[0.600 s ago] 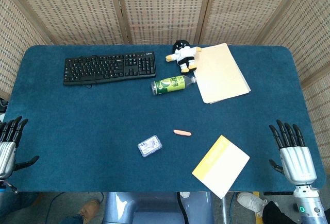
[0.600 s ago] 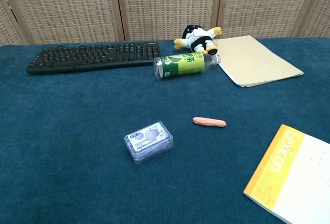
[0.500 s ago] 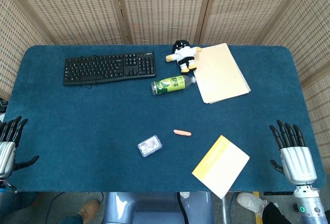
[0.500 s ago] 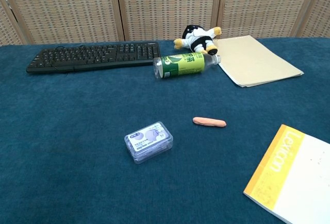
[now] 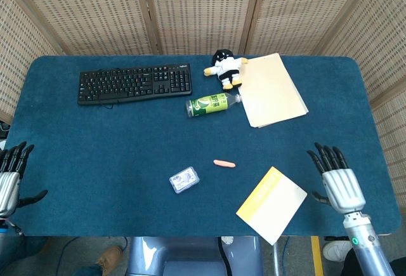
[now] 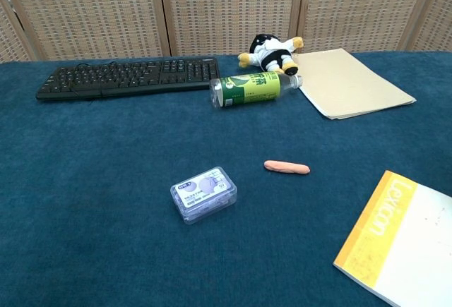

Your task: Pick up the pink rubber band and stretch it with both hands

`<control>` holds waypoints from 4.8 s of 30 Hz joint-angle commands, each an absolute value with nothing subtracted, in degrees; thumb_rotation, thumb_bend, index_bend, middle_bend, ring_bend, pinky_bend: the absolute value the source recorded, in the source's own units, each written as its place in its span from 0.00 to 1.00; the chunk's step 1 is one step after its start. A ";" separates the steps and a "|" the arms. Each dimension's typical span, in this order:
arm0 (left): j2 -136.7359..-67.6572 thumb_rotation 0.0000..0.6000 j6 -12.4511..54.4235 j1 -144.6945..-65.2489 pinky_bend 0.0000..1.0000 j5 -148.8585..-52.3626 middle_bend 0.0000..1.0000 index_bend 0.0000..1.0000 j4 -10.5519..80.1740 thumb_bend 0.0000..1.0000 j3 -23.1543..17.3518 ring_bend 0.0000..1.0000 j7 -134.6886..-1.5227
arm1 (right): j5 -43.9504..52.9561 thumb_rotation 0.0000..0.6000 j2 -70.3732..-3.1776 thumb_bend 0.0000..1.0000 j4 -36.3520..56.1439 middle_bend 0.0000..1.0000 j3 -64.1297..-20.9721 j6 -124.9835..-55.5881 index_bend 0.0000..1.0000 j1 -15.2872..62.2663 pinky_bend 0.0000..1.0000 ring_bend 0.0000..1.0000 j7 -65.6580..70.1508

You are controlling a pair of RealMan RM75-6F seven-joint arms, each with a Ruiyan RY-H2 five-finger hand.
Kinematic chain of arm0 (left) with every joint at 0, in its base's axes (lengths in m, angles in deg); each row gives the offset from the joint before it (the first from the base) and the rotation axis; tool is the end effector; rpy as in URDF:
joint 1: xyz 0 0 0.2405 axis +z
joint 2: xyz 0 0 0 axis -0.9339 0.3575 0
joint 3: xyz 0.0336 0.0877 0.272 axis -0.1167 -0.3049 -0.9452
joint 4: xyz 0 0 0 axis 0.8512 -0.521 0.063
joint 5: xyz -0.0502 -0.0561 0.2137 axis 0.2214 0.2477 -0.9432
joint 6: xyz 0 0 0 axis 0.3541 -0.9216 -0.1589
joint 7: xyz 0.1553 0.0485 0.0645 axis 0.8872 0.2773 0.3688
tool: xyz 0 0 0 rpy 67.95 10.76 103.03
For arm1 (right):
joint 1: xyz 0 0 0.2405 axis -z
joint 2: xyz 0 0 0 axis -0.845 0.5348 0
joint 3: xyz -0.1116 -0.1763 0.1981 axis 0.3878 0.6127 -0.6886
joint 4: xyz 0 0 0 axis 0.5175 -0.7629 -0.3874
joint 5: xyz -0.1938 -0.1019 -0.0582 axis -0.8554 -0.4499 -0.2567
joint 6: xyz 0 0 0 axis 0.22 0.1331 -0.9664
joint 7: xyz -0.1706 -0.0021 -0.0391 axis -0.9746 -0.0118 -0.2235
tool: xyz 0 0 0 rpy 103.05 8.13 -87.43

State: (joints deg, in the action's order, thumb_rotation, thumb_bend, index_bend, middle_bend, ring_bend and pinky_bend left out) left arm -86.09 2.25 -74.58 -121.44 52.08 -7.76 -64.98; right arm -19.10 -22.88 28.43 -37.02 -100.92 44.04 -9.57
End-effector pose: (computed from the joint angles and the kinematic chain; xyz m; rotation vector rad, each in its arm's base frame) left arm -0.3608 0.2220 0.1440 -1.3624 -0.9074 -0.8241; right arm -0.3024 -0.2692 0.0990 1.6110 -0.8347 0.8767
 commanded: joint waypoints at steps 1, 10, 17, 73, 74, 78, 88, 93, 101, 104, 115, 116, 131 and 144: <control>-86.37 1.00 2.61 -74.84 0.00 -120.98 0.00 0.00 52.00 0.00 -7.50 0.00 -64.45 | -9.10 1.00 -24.05 0.00 32.36 0.00 -43.10 -87.04 0.22 34.41 0.00 0.00 -5.35; -87.04 1.00 3.94 -75.57 0.00 -119.93 0.00 0.00 50.78 0.00 -7.08 0.00 -64.61 | 7.75 1.00 -33.73 0.20 28.59 0.00 -47.68 -78.04 0.36 24.73 0.00 0.00 -11.16; -86.98 1.00 4.49 -75.79 0.00 -119.49 0.00 0.00 50.47 0.00 -7.00 0.00 -64.97 | 17.45 1.00 -40.59 0.33 27.42 0.00 -47.18 -77.80 0.45 20.29 0.00 0.00 -17.13; -87.03 1.00 5.99 -76.37 0.00 -117.84 0.00 0.00 49.61 0.00 -6.88 0.00 -65.53 | 21.44 1.00 -56.26 0.58 13.72 0.05 -46.47 -81.46 0.62 12.82 0.00 0.00 -23.66; -87.01 1.00 5.99 -76.39 0.00 -117.82 0.00 0.00 49.63 0.00 -6.87 0.00 -65.51 | 21.32 1.00 -56.17 0.58 13.92 0.05 -46.58 -81.46 0.62 12.87 0.00 0.00 -23.39; -86.96 1.00 5.92 -76.48 0.00 -118.04 0.00 0.00 49.65 0.00 -6.83 0.00 -65.74 | 21.41 1.00 -55.38 0.58 16.00 0.06 -48.31 -81.15 0.63 13.10 0.00 0.00 -20.87; -85.49 1.00 6.08 -80.77 0.00 -122.75 0.00 0.00 47.53 0.00 -4.47 0.00 -66.81 | 29.70 1.00 -52.30 0.58 22.53 0.07 -56.55 -76.91 0.64 8.38 0.00 0.00 -18.71; -82.73 1.00 9.04 -86.72 0.00 -128.19 0.00 0.00 46.48 0.00 -2.98 0.00 -67.88 | 38.17 1.00 -53.00 0.58 22.50 0.08 -61.83 -74.14 0.65 3.38 0.00 0.00 -16.92; -83.15 1.00 13.85 -95.94 0.00 -133.43 0.00 0.17 43.69 0.00 -0.91 0.00 -70.20 | 45.33 1.00 -54.60 0.58 20.29 0.09 -64.84 -73.39 0.65 -2.47 0.00 0.00 -15.24; -84.72 1.00 16.15 -98.99 0.00 -134.53 0.00 0.28 42.41 0.00 -0.95 0.00 -69.74 | 47.41 1.00 -54.90 0.59 20.16 0.09 -64.87 -73.30 0.66 -3.49 0.00 0.00 -14.32; -93.24 1.00 19.97 -106.19 0.00 -134.79 0.00 0.43 40.35 0.11 -0.84 0.00 -66.75 | 49.26 1.00 -55.58 0.61 18.87 0.10 -63.36 -74.27 0.66 -4.63 0.00 0.00 -11.62; -93.62 1.00 20.22 -106.47 0.00 -134.69 0.00 0.43 40.42 0.11 -0.88 0.00 -66.64 | 49.33 1.00 -55.59 0.61 18.81 0.10 -63.39 -74.26 0.66 -4.63 0.00 0.00 -11.39; -105.75 1.00 22.97 -112.97 0.00 -131.83 0.00 0.48 35.97 0.22 -0.18 0.00 -60.05 | 49.44 1.00 -54.74 0.62 18.11 0.10 -62.39 -73.36 0.67 -4.54 0.00 0.00 -8.28; -109.26 1.00 23.59 -115.32 0.00 -130.60 0.00 0.48 32.65 0.27 -1.32 0.00 -59.48 | 48.32 1.00 -54.55 0.63 17.82 0.10 -60.77 -72.66 0.67 -4.35 0.00 0.00 -6.70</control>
